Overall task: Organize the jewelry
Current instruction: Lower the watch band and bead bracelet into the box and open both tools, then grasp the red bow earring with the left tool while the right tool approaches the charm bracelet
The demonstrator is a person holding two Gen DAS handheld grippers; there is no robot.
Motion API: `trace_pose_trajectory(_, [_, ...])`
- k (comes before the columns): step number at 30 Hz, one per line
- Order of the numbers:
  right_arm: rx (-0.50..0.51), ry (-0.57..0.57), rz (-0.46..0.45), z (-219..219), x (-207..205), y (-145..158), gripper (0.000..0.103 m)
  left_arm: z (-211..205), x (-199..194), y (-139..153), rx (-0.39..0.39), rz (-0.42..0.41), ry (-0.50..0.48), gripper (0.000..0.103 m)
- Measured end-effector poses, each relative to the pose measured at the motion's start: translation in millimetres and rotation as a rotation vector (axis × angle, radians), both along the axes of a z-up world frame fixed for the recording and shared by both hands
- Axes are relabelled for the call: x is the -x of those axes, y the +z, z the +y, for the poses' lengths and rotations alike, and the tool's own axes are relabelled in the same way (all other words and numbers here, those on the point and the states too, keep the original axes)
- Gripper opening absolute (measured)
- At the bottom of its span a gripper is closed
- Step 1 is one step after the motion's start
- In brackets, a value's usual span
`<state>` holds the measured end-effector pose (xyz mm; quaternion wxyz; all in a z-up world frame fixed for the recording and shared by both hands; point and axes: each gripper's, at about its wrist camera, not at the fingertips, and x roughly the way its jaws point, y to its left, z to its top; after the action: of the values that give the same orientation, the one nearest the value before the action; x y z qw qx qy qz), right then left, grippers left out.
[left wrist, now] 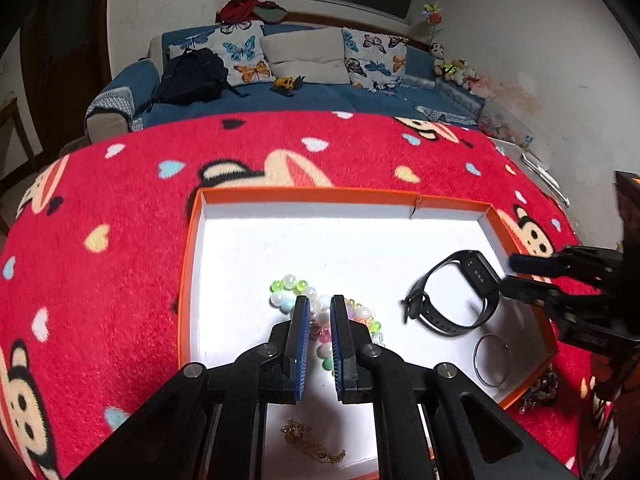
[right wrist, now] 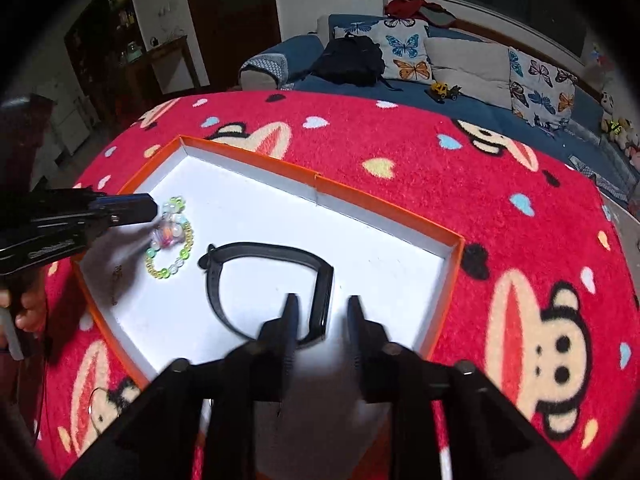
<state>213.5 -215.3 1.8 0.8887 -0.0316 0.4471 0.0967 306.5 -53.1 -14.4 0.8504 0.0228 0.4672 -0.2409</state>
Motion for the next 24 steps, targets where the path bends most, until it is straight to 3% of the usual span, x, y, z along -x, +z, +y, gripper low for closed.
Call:
trace_pose_trajectory(1, [0.002,0.005,-0.011,-1,6,4,0.043,1,0,-1,0.0,0.004,0.002,0.017])
trace_pose_trajectory(4, [-0.001,0.004,-0.035,-4,20,11,0.045,3,7,-1,-0.014,-0.002,0.017,0.029])
trace_pose_trajectory(10, [-0.009,0.019,-0.082,-7,61,22,0.047,6,46,22,-0.017,-0.066,-0.004,0.031])
trace_pose_trajectory(16, [-0.028,0.043,-0.069,-3,94,13,0.047,2,108,39,-0.008,-0.113,-0.064,0.032])
trace_pose_trajectory(24, [-0.082,0.016,-0.038,-13,125,-4,0.047,-32,176,30,0.013,-0.105,-0.227,0.032])
